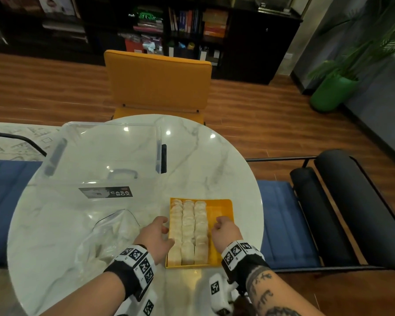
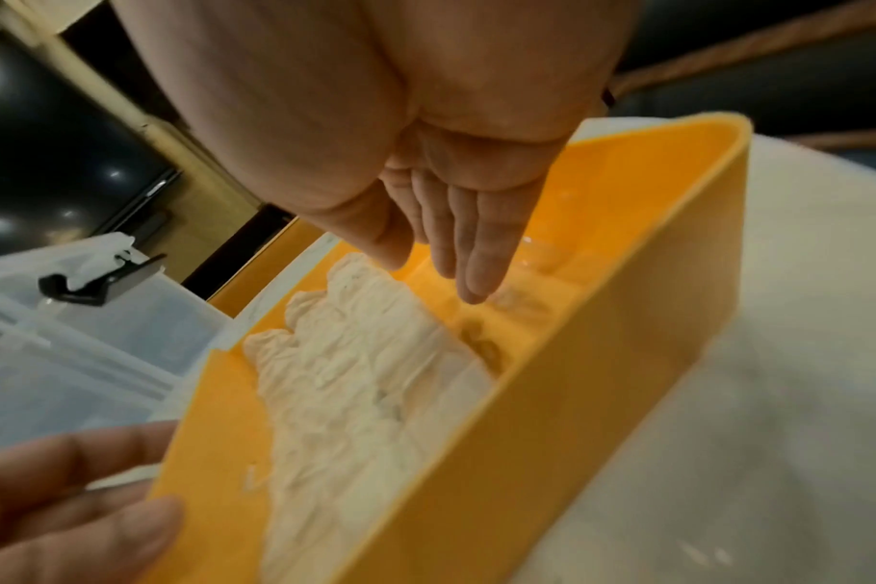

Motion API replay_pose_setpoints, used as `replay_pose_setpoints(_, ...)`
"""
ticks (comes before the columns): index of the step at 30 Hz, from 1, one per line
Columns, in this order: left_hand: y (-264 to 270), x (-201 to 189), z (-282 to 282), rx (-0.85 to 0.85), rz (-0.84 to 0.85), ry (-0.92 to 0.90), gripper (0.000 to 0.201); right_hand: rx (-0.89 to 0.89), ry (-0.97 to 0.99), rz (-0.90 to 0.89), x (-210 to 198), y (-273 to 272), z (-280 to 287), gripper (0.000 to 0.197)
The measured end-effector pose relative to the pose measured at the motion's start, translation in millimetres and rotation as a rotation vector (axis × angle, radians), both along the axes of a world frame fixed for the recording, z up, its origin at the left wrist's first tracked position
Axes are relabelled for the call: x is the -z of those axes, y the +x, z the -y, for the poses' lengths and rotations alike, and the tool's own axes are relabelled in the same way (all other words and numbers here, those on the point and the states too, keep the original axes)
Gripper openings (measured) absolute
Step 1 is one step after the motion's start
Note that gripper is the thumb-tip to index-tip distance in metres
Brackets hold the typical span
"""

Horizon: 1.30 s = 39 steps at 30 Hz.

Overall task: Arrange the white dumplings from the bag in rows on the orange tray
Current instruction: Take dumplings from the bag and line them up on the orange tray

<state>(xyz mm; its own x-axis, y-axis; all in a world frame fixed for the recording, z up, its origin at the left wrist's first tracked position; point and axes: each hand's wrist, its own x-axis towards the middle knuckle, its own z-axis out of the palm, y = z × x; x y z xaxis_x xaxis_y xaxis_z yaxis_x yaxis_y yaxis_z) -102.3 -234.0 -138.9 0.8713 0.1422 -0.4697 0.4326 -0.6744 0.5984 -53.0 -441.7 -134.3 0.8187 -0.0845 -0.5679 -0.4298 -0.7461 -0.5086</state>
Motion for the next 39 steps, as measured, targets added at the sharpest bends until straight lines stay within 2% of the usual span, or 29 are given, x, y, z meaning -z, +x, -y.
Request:
replay_pose_setpoints(4,0.6,-0.2,0.1,0.004,-0.003,0.007,0.059,-0.044,0.030,-0.068,3.1,0.4,-14.8,0.030)
replay_pose_setpoints(8,0.3,-0.2,-0.2,0.015,-0.003,0.009,0.057,-0.004,0.029,-0.096,3.2,-1.7,-18.7,0.038)
replay_pose_setpoints(28,0.3,-4.6,0.8,0.025,-0.013,0.004,0.055,-0.019,0.067,-0.068,-6.4,31.3,-28.1,0.042)
replay_pose_setpoints(33,-0.7,-7.3,0.7,0.027,-0.012,0.006,0.054,0.041,0.153,-0.059,-5.3,15.7,-16.3,0.059)
replay_pose_setpoints(36,-1.4,-10.5,1.8,0.029,-0.010,0.011,0.053,-0.071,0.124,0.047,-8.2,-19.9,-4.6,0.056)
replay_pose_setpoints(39,-1.1,-13.8,3.3,0.037,-0.004,0.006,0.052,-0.360,-0.073,0.071,-3.6,-59.7,0.4,0.042)
